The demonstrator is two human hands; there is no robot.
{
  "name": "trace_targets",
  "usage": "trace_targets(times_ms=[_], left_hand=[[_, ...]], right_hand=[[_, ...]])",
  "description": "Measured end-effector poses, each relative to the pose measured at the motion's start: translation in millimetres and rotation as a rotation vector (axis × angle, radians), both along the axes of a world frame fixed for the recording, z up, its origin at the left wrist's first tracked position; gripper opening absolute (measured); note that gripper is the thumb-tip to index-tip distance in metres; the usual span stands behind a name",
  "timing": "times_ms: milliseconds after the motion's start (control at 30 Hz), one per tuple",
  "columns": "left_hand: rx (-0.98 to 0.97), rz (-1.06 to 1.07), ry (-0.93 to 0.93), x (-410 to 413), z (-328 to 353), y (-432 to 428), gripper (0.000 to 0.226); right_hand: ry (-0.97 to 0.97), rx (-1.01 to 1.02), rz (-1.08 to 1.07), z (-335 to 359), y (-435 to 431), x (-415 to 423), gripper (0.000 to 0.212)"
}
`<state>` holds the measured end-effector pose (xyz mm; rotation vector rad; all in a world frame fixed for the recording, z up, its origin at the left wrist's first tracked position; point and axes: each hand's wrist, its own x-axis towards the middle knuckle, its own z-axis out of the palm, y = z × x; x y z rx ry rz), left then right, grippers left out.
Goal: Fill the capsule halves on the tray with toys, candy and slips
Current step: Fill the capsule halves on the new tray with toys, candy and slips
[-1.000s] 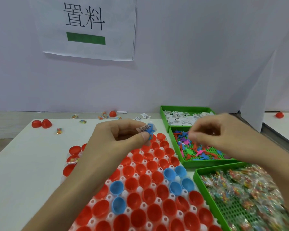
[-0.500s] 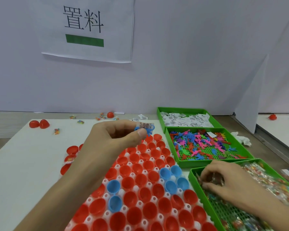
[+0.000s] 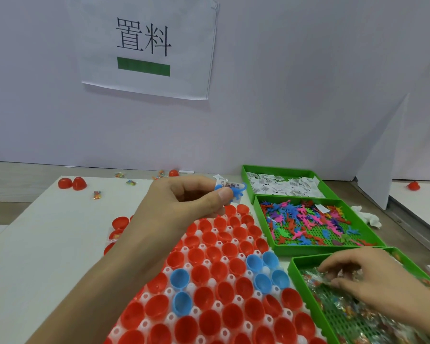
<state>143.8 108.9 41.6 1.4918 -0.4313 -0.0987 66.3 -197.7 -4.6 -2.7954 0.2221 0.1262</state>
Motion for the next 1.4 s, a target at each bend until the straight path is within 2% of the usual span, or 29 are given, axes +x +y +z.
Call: trace_targets(times_ms=[100,233,367,500,667,800,900,1000,1133,1300,1400], left_hand=[[-0.016,0.006,0.004,1.1,1.1,1.0,0.035],[-0.043,-0.005,-0.004,0.1,3.0,1.7,0.034],[-0.048,-0.009,-0.005,-0.7,5.2,2.6,0.035],[-0.063,-0.013,-0.011,-0.9,6.0,2.1,0.034],[0.003,-0.054,-0.053,-3.9,3.0,-2.7,0.026],[0.004,-0.048,-0.107,-6.4,5.5,-2.4,0.028],[-0.003,-0.013,-0.125,-4.1,8.4,1.3,0.028],[-0.033,0.059,-0.116,0.2,9.1,5.7,0.03],[-0.028,0.139,-0.122,4.9,8.1,8.4,0.032],[-0.068,0.165,-0.095,8.0,4.8,9.3,0.033],[-0.074,0.138,-0.062,8.1,3.2,7.8,0.032]], right_hand=[[-0.081,0.011,-0.018,-0.5,0.1,-1.4,0.035],[-0.277,0.129,-0.099,5.1,-0.4,-2.1,0.047],[-0.467,0.221,-0.168,19.3,1.8,1.8,0.049],[-0.507,0.396,-0.14,31.2,13.1,10.6,0.046],[-0.61,0.758,0.191,58.3,73.1,31.0,0.029],[-0.711,0.872,0.339,72.5,121.5,50.9,0.018],[-0.7,0.928,0.399,75.7,137.6,59.5,0.016],[-0.628,1.044,0.413,74.1,142.6,65.8,0.013],[-0.623,1.074,0.403,70.1,144.5,69.5,0.01],[-0.75,1.108,0.307,67.6,146.3,70.7,0.016],[-0.831,1.13,0.237,64.6,146.6,72.3,0.009]])
